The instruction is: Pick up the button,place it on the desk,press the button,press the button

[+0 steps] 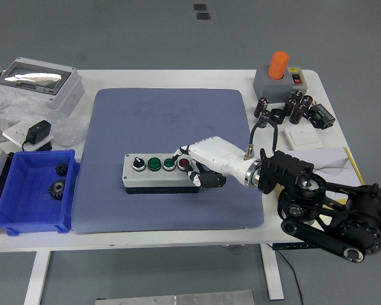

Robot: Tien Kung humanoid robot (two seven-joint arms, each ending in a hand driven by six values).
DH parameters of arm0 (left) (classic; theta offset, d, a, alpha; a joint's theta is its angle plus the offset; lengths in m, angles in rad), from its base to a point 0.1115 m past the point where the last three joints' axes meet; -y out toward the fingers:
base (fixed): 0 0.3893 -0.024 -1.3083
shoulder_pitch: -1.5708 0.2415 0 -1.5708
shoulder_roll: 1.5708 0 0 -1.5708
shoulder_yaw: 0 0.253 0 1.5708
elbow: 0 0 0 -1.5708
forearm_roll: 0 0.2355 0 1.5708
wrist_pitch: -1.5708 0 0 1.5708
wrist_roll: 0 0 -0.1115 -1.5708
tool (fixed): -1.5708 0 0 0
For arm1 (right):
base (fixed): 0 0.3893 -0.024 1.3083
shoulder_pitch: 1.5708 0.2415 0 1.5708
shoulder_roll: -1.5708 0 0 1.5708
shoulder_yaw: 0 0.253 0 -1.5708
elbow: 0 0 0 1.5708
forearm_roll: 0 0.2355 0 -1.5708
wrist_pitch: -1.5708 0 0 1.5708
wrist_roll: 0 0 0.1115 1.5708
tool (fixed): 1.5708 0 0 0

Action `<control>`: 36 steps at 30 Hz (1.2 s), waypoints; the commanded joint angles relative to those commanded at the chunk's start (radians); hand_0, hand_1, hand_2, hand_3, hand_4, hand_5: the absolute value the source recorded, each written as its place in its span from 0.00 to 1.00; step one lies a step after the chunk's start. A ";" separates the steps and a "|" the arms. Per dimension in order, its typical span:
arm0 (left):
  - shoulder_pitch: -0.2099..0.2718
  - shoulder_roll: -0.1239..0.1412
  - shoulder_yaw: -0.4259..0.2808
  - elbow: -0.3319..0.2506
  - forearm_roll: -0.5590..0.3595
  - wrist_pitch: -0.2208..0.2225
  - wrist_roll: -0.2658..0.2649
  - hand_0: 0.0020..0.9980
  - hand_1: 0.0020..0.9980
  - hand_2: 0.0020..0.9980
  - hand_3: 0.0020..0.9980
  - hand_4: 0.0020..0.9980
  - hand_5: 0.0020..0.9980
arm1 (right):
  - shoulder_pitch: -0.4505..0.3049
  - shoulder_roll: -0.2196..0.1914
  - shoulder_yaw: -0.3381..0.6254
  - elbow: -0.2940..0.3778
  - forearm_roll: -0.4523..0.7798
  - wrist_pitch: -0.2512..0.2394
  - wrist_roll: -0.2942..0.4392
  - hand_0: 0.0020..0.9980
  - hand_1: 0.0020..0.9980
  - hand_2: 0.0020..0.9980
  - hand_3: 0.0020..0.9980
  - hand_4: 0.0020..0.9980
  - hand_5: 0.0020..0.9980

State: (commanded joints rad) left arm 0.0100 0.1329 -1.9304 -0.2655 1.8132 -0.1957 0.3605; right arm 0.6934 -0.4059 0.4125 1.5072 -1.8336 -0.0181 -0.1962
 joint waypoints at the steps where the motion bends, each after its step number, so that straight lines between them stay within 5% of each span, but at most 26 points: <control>1: 0.000 0.000 0.000 0.000 -0.001 0.000 0.000 0.80 0.78 0.74 0.88 0.97 0.88 | 0.001 0.003 -0.001 -0.005 -0.001 -0.001 0.000 0.07 0.10 0.15 0.75 0.17 0.15; 25: -0.001 0.003 0.001 0.000 -0.002 0.001 -0.003 0.80 0.78 0.74 0.88 0.97 0.89 | 0.033 0.027 -0.060 -0.066 -0.045 -0.023 -0.022 0.06 0.09 0.15 0.74 0.16 0.13; 36: 0.003 0.000 0.003 -0.002 -0.007 0.003 0.000 0.80 0.78 0.74 0.88 0.97 0.90 | -0.070 -0.017 0.138 0.037 0.187 -0.021 0.149 0.06 0.09 0.15 0.74 0.17 0.11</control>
State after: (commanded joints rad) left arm 0.0134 0.1330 -1.9270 -0.2677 1.8060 -0.1928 0.3607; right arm 0.6230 -0.4226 0.5504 1.5443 -1.6462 -0.0392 -0.0467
